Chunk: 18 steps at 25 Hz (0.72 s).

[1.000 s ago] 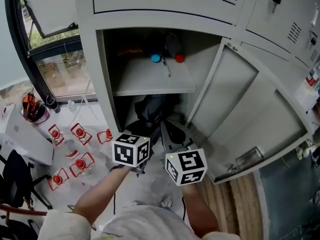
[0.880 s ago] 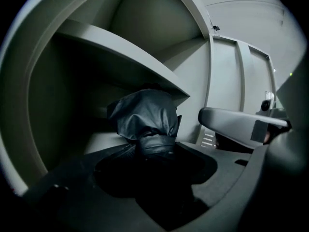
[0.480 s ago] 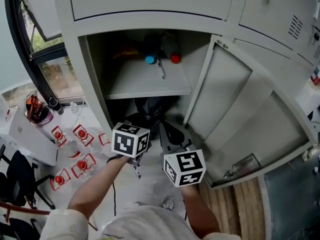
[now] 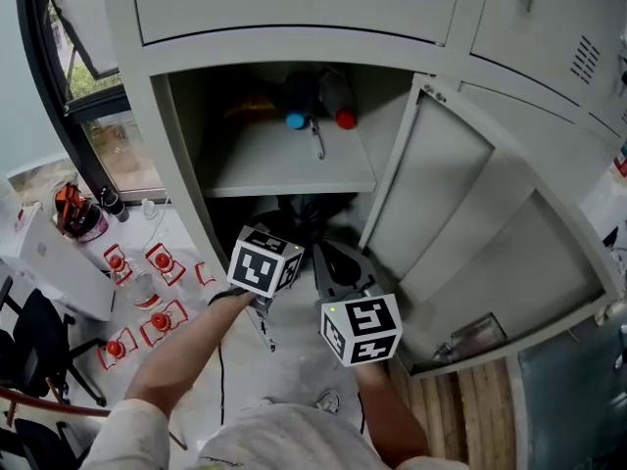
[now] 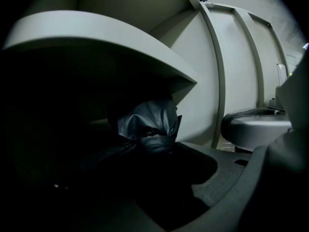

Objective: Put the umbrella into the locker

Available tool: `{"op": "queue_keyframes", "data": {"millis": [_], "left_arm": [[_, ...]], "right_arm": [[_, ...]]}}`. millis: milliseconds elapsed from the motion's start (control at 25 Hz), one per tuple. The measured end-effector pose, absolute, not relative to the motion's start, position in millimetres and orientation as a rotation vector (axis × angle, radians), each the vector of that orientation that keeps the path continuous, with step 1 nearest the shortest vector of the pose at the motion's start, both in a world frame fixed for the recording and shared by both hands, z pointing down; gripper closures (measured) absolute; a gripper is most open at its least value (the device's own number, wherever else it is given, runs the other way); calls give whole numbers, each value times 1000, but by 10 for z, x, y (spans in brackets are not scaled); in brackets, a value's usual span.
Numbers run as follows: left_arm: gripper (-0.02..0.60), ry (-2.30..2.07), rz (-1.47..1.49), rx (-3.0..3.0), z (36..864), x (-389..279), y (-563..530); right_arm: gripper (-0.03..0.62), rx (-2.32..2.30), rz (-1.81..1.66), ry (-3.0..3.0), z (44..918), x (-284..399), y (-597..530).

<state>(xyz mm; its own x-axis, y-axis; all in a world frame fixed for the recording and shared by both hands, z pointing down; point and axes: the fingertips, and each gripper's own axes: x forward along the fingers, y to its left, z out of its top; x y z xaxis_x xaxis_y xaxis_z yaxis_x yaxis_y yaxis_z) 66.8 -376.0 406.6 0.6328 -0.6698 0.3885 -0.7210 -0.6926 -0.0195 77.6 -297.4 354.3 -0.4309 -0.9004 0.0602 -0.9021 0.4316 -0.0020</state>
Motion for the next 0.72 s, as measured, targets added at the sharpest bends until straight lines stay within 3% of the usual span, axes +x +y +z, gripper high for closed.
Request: {"op": "queue_keyframes", "data": {"millis": [720], "left_arm": [[330,-1265,827,2792,4076,673,-4151]], "right_arm": [[591,1619,69,-2623,3594,801,-2995]]}}
